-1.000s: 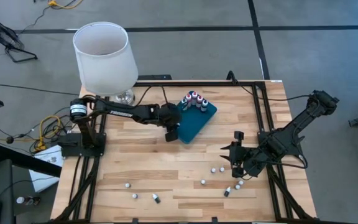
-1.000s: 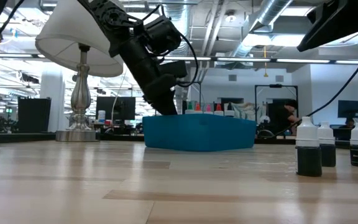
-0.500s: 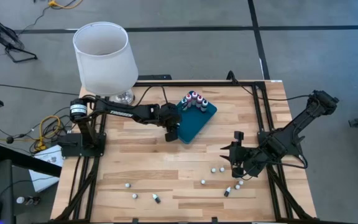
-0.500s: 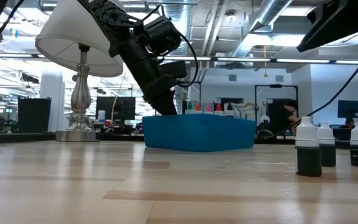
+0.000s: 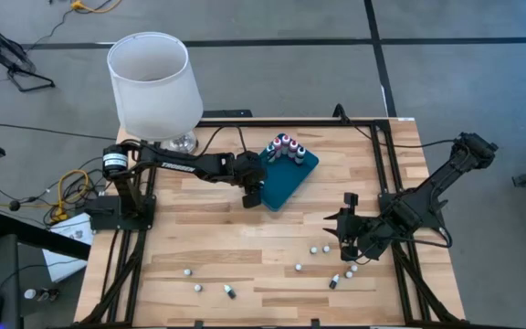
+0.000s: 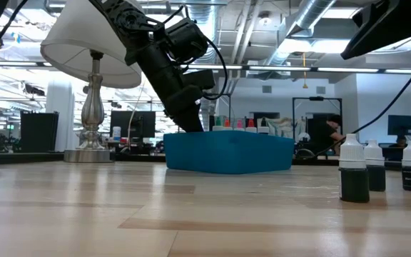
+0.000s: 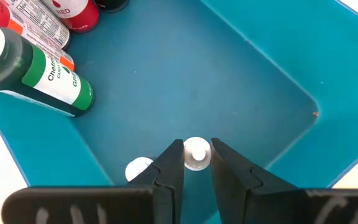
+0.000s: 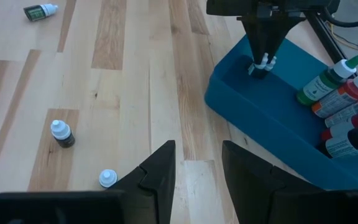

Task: Pick & Place food coloring
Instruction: Put the small blue food coloring bottle into the blue container, then put the small black food coloring bottle into the blue container

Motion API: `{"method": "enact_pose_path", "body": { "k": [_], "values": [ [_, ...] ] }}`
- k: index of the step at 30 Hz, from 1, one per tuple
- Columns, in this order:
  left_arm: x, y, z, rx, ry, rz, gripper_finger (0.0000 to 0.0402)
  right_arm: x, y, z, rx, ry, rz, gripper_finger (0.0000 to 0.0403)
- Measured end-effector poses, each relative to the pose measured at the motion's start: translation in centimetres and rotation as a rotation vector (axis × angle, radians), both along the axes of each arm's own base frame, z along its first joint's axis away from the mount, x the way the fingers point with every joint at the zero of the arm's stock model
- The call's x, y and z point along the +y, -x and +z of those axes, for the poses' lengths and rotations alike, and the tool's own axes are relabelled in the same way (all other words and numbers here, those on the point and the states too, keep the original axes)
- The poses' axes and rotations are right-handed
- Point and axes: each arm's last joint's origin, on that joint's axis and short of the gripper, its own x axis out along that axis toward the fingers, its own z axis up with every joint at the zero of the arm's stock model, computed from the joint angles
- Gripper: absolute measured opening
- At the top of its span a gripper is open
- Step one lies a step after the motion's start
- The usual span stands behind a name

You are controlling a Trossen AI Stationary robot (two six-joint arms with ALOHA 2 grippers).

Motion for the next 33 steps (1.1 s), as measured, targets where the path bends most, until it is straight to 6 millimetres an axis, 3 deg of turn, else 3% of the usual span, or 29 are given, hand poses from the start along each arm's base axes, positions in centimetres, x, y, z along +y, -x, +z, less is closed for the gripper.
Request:
{"method": "enact_pose_path", "body": {
  "k": [21, 33],
  "values": [
    [0.02, 0.01, 0.01, 0.001, -0.007, 0.006, 0.0056, 0.00, 0.00, 0.00, 0.000, 0.000, 0.000, 0.0121],
    [0.00, 0.01, 0.01, 0.001, -0.007, 0.006, 0.0124, 0.00, 0.00, 0.00, 0.000, 0.000, 0.000, 0.0121]
  ]
}}
